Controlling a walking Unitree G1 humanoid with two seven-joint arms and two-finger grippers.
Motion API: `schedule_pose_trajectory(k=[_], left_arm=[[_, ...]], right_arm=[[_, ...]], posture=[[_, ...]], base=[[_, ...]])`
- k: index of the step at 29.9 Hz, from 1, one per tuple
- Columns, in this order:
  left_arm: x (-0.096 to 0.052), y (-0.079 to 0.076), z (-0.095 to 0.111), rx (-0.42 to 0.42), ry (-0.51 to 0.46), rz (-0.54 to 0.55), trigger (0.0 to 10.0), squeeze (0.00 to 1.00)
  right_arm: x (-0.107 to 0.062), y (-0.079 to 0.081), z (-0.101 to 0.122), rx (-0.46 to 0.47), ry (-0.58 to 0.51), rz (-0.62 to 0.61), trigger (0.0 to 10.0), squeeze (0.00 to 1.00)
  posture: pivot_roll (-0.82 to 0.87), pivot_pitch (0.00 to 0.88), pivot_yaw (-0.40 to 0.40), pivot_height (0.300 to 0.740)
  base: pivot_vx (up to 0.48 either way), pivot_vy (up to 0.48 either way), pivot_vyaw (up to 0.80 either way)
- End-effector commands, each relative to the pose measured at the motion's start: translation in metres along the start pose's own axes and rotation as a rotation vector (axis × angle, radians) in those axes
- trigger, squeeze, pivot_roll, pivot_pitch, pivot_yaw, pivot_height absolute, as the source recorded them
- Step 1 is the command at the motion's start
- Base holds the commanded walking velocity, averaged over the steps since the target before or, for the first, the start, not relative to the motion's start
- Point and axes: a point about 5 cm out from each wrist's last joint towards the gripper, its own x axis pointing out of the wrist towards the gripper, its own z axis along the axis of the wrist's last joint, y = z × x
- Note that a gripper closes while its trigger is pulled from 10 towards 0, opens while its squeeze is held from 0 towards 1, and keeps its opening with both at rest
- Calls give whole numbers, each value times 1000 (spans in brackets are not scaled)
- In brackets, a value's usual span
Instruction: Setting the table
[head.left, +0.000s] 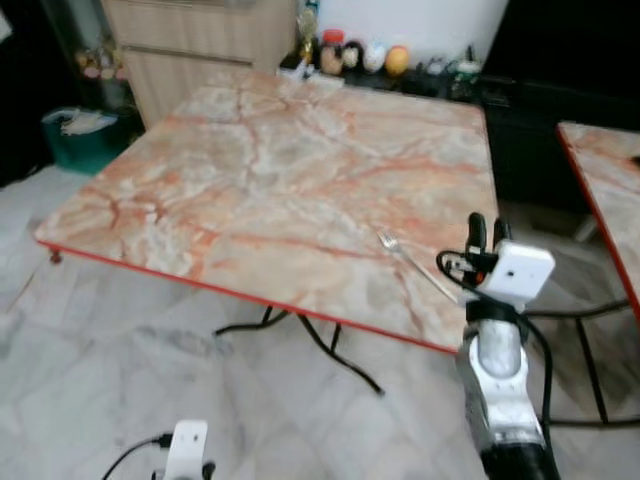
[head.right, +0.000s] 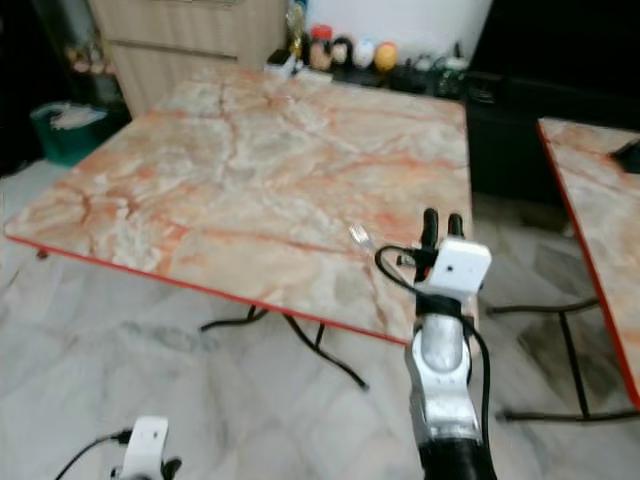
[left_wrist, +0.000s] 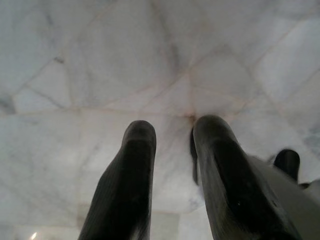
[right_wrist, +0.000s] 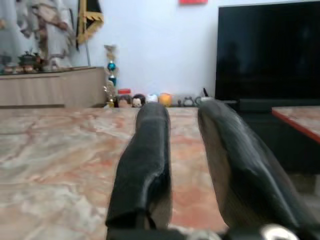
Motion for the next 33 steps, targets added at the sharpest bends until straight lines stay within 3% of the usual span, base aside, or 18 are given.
schedule_pose_trajectory(k=[1,9,20,33], left_arm=[[-1,-2,-3,-3,0,-12,10000,0],[-1,0,-3,-4,2,-9,10000,0],[0,2,-1,-4,6,-18,10000,0],[0,3,-1,4,7,-16,10000,0]], right_arm=[[1,-8,1,-3,-1,-25,10000,0],[1,-10,1,-21,1,-26,10000,0],[-2,-24,-1,-47,8,-56,10000,0],[-1,-17,-2,-11,15,-47,10000,0]], posture=[[121,0,-41,740],[119,0,-42,740],[113,0,-39,740],[116,0,-41,740]], base=[[277,0,0],[280,0,0],[0,0,576],[93,0,38]])
